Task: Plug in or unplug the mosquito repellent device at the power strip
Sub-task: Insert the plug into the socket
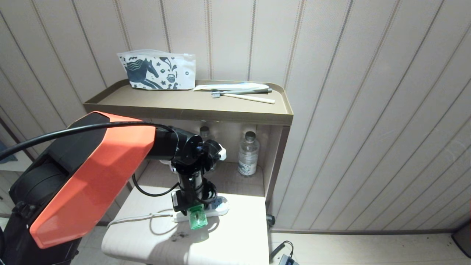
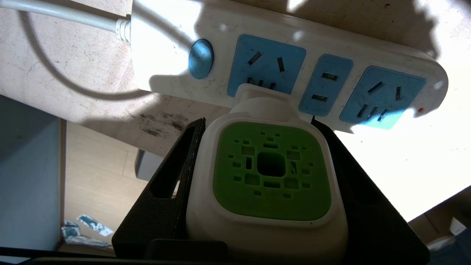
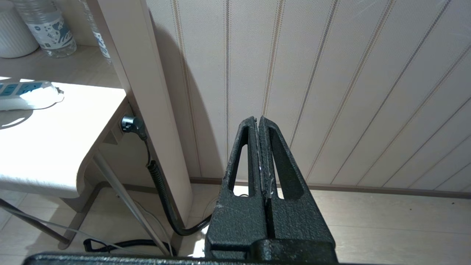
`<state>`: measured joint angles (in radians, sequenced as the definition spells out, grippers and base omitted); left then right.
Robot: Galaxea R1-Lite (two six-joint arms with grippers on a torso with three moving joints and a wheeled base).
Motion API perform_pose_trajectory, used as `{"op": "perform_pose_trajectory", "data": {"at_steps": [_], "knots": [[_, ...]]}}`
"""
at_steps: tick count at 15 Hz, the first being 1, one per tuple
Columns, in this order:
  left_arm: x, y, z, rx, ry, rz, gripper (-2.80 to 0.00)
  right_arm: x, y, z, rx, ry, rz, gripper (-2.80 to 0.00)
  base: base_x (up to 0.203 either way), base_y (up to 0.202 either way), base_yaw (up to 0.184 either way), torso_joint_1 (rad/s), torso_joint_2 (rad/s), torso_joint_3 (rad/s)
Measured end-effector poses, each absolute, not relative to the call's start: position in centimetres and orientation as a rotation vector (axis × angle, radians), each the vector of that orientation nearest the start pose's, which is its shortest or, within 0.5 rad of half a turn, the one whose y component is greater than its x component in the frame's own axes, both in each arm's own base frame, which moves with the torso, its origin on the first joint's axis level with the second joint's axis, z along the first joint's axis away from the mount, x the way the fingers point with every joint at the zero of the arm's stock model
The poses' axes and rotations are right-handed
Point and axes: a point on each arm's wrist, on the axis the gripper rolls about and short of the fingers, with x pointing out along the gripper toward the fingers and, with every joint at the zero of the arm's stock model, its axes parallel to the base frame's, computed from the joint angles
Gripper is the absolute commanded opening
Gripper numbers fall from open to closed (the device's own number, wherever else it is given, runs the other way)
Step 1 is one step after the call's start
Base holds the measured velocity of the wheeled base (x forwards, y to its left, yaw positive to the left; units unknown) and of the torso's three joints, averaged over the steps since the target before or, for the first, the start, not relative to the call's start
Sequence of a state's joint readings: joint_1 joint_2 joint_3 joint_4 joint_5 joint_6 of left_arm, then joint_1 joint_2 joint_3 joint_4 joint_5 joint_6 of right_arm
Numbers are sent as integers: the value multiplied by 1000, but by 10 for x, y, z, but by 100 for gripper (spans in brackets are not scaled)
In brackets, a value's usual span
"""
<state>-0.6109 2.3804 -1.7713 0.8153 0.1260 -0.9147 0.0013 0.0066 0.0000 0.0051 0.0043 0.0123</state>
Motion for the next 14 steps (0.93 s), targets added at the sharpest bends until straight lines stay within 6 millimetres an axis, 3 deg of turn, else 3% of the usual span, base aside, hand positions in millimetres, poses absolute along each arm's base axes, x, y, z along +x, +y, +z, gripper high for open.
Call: {"op": "perform_pose_trajectory", "data": {"at_steps": [14], "knots": [[355, -231, 61, -253, 1371, 255, -280, -22, 0, 75, 12, 10, 5, -280, 0, 0, 0, 0, 0, 0]]}}
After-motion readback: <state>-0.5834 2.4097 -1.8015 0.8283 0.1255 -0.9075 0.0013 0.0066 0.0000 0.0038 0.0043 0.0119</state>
